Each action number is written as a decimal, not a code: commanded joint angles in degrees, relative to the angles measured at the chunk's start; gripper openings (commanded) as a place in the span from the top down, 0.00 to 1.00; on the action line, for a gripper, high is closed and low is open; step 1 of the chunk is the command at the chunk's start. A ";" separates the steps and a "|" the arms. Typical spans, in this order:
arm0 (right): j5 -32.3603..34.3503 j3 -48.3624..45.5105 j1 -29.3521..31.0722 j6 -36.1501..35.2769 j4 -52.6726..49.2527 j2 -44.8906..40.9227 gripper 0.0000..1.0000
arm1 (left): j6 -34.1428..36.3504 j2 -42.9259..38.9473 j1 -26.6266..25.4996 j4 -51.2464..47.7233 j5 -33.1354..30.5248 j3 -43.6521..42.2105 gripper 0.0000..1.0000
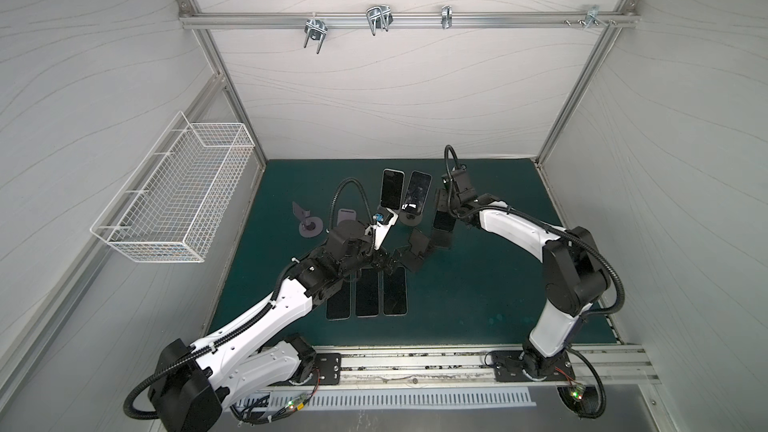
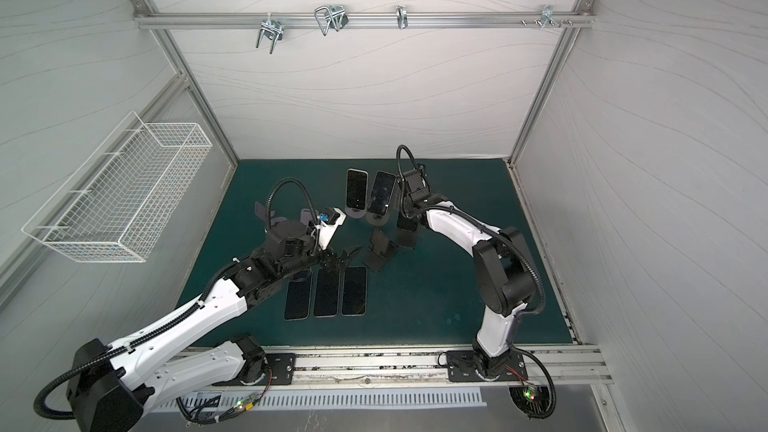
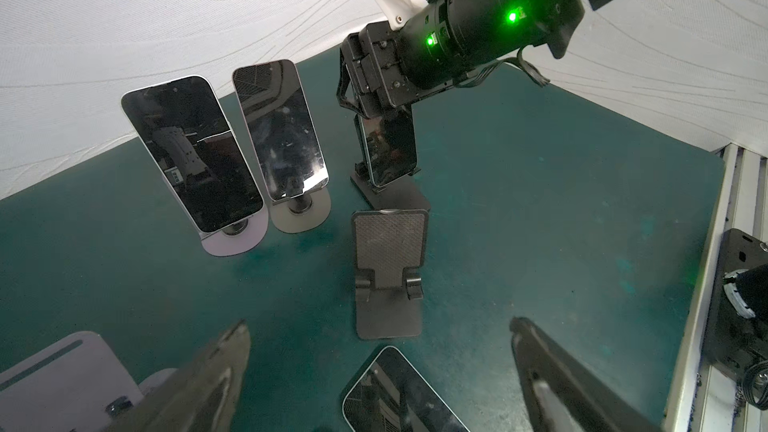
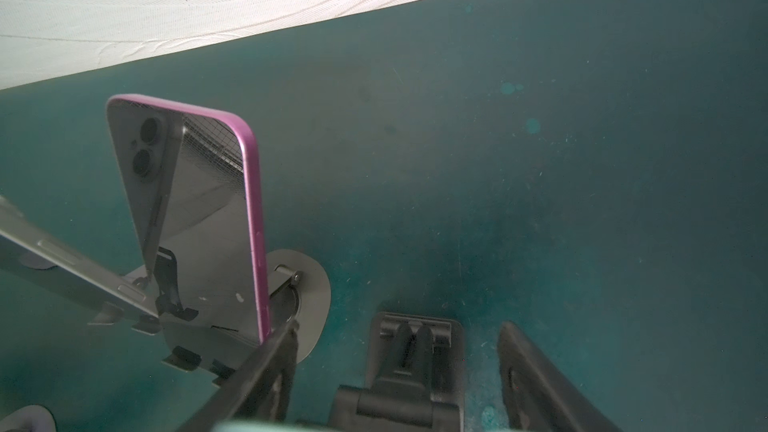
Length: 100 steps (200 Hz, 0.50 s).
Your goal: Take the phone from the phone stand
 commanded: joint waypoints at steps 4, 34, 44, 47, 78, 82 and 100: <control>-0.88 -1.31 -0.33 0.24 0.80 -0.53 0.28 | 0.38 -0.65 0.26 2.82 -0.51 2.29 0.01; -0.87 -1.76 -0.37 -0.56 1.08 -1.11 0.29 | 0.26 -0.80 0.22 2.98 -0.83 2.28 0.01; -0.91 -1.80 -0.38 -0.82 1.17 -1.35 0.29 | 0.22 -0.83 0.28 3.01 -0.85 2.32 0.01; -0.88 -1.92 -0.36 -0.81 1.23 -1.48 0.29 | 0.23 -0.83 0.24 3.02 -0.87 2.26 0.01; -1.58 -1.72 -0.38 -2.12 0.99 -2.03 0.31 | 0.25 -1.00 0.40 2.95 -0.95 2.28 0.01; -1.65 -1.67 -0.33 -2.34 0.85 -2.11 0.31 | 0.21 -1.00 0.38 3.04 -0.95 2.29 0.01; -1.67 -1.56 -0.35 -3.49 0.60 -2.62 0.32 | 0.30 -1.16 0.46 2.91 -0.97 2.29 0.01</control>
